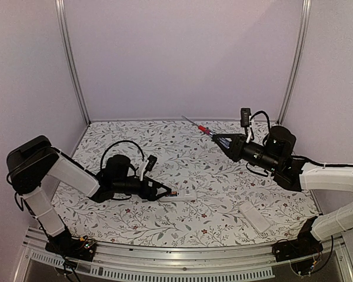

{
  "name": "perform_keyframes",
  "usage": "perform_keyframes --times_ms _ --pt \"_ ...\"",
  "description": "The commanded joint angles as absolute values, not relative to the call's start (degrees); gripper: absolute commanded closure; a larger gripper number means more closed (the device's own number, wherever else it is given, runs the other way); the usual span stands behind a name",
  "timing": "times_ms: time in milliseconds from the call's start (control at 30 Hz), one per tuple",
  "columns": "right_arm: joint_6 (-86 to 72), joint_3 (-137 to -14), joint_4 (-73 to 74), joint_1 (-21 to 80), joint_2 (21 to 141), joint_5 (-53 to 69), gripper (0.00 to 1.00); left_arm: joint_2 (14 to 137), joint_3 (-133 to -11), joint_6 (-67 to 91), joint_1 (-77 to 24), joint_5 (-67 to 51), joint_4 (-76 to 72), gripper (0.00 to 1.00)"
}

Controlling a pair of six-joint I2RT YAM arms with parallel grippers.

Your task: Unload the batteries from the remote control

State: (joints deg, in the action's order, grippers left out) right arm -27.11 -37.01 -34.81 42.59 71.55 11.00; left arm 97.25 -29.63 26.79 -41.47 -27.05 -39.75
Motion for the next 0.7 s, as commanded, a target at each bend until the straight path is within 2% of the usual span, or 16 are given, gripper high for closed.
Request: perform_keyframes --times_ms 0,500,600,667 --pt "-27.3 -36.9 -35.1 42.5 71.7 11.1 1.00 101.5 -32.6 23.9 -40.7 -31.1 -41.2 0.11" --pt "-27.4 -37.7 -35.3 42.5 74.0 11.8 1.00 101.1 -34.3 17.3 -44.4 -26.7 -29.9 0.12" --pt "-27.2 -38.0 -35.3 42.5 74.3 11.8 1.00 99.7 -33.2 17.0 -46.3 -23.7 -29.0 0.12" --pt "-27.0 -38.1 -35.2 42.5 74.7 11.8 1.00 98.5 -32.9 16.1 -48.6 -17.0 -28.0 0.12"
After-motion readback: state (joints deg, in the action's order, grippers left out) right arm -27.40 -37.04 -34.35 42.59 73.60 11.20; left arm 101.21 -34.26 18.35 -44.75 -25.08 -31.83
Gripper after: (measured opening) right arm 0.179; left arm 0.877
